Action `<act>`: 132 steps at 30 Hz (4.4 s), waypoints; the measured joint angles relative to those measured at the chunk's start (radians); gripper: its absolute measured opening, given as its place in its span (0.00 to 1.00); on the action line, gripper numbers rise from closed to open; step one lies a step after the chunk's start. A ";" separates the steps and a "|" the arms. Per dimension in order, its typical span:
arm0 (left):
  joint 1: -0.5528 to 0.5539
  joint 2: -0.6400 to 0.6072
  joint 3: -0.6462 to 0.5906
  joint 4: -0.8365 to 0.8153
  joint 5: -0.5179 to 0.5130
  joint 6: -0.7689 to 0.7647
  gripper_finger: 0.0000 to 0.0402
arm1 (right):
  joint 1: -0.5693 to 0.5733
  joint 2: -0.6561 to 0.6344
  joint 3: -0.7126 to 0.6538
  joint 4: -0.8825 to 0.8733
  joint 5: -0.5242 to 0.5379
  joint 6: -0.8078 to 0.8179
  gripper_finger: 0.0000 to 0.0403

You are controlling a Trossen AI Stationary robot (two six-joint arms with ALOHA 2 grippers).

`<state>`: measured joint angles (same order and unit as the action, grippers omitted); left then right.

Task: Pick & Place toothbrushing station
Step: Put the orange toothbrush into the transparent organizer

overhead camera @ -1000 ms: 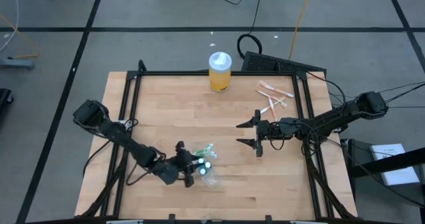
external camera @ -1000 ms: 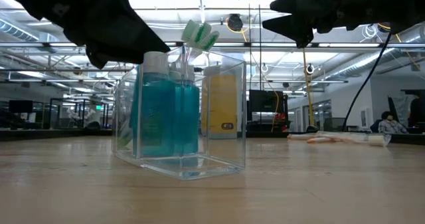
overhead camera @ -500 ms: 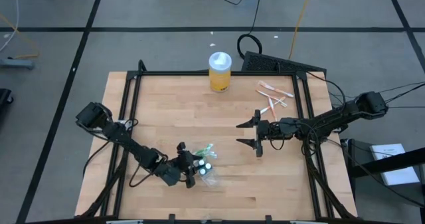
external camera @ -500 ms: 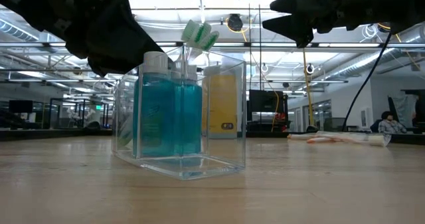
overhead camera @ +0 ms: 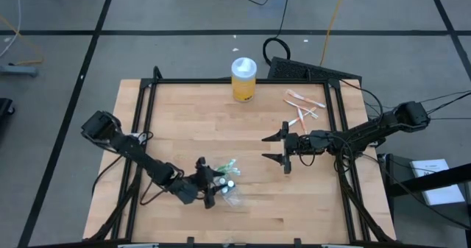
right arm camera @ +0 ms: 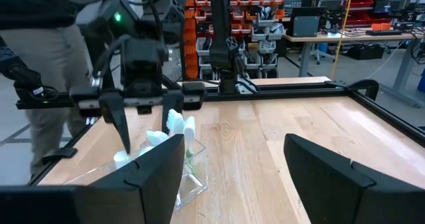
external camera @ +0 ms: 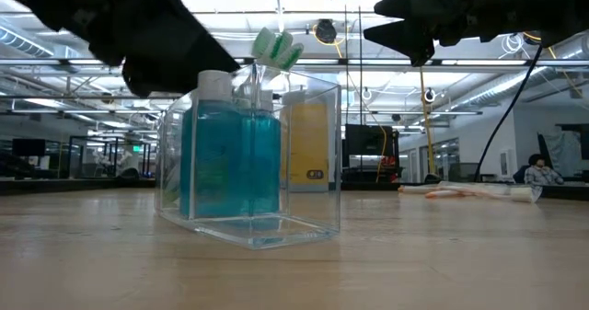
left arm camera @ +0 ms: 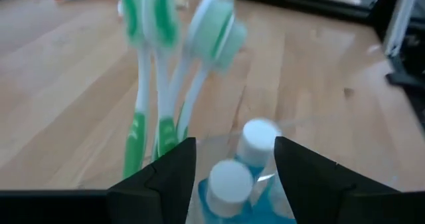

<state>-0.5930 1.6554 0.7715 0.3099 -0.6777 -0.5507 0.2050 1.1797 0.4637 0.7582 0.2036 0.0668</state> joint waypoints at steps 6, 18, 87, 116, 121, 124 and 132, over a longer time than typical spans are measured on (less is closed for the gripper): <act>0.000 -0.077 0.000 0.001 0.006 0.074 0.52 | 0.000 0.000 0.000 0.000 0.000 0.000 0.63; -0.004 -0.306 0.000 -0.009 0.025 0.254 0.51 | 0.000 0.000 0.000 0.000 0.000 0.000 0.63; 0.599 -1.607 -0.606 -0.311 0.554 0.416 0.52 | -0.001 0.000 0.000 -0.037 0.004 -0.026 0.63; 0.599 -1.650 -0.758 -0.224 0.546 0.366 0.52 | 0.000 0.000 0.000 -0.037 0.004 -0.026 0.63; 0.599 -1.650 -0.758 -0.224 0.545 0.382 0.52 | 0.000 0.000 0.000 -0.037 0.004 -0.026 0.63; 0.599 -1.650 -0.758 -0.224 0.545 0.388 0.52 | 0.000 0.000 0.000 -0.037 0.003 -0.026 0.63; 0.599 -1.650 -0.757 -0.225 0.535 0.424 0.52 | 0.000 0.000 0.000 -0.038 0.004 -0.027 0.63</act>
<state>0.0063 0.0055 0.0143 0.0853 -0.1425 -0.1272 0.2047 1.1801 0.4637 0.7204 0.2073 0.0402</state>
